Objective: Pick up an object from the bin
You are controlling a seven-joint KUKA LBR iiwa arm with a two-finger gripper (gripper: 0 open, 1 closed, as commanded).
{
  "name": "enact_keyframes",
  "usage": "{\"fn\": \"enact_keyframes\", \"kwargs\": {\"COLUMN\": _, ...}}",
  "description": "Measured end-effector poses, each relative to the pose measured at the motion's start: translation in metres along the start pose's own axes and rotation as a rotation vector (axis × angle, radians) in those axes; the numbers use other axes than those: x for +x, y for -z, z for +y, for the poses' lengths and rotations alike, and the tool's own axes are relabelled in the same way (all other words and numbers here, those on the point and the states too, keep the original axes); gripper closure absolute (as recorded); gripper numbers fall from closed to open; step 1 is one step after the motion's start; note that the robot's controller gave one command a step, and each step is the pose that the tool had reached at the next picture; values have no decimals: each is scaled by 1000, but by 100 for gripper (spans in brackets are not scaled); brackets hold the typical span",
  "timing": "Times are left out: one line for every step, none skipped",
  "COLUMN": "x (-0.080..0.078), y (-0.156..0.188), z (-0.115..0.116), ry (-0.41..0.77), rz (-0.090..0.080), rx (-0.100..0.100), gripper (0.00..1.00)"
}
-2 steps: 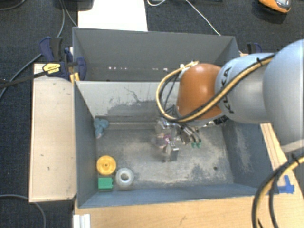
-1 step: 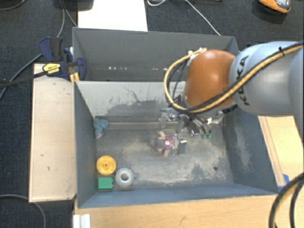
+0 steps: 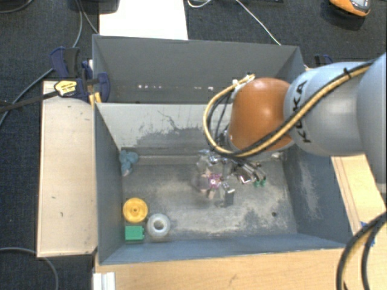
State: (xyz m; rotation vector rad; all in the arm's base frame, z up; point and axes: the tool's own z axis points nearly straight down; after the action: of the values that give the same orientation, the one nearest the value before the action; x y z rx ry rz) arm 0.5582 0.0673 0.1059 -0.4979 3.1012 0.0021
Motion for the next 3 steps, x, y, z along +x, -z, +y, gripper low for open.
{"fn": "enact_keyframes", "kwargs": {"x": -2, "y": -36, "z": -2, "ry": -102, "rz": -8, "rx": 1, "gripper": 0}}
{"fn": "enact_keyframes", "kwargs": {"x": -17, "y": -35, "z": -12, "ry": 339, "rz": -5, "rx": 0, "gripper": 100}}
{"fn": "enact_keyframes", "kwargs": {"x": -17, "y": -35, "z": -12, "ry": 339, "rz": -5, "rx": 0, "gripper": 100}}
